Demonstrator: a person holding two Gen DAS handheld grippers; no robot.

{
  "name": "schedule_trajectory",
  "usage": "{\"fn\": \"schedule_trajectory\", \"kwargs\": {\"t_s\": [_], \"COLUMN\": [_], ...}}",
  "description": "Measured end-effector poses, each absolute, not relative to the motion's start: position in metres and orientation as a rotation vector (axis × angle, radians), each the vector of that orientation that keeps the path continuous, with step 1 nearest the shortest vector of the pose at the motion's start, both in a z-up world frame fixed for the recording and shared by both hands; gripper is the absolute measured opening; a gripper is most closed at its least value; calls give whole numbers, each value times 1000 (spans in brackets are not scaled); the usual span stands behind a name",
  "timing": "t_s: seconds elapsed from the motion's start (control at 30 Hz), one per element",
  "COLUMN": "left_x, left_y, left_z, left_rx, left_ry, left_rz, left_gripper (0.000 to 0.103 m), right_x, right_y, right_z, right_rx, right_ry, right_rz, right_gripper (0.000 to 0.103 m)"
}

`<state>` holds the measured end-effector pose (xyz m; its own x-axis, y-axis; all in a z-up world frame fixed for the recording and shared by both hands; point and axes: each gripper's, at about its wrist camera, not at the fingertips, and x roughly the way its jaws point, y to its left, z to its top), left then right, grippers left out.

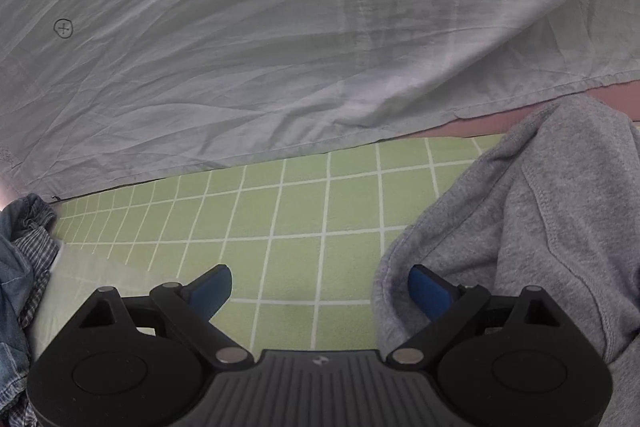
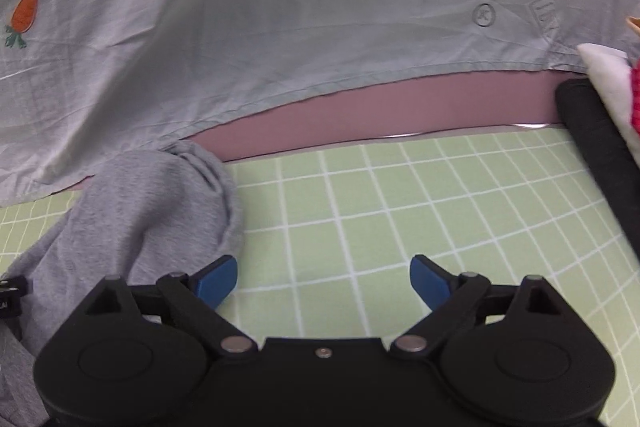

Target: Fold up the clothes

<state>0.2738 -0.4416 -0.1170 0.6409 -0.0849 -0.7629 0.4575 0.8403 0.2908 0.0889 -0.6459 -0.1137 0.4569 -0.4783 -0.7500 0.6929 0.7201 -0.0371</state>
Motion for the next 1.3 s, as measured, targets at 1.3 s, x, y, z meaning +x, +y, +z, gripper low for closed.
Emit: {"fn": "schedule_trajectory", "kwargs": {"t_s": [1.3], "left_x": [89], "left_y": [-287], "left_z": [-41], "left_rx": [374], "left_ry": [524], "left_rz": [-119], "left_gripper": [97], "right_x": [-79], "right_y": [-510], "right_z": [-47], "right_rx": [-94], "right_ry": [652], "right_rz": [-837], "right_gripper": [95]}}
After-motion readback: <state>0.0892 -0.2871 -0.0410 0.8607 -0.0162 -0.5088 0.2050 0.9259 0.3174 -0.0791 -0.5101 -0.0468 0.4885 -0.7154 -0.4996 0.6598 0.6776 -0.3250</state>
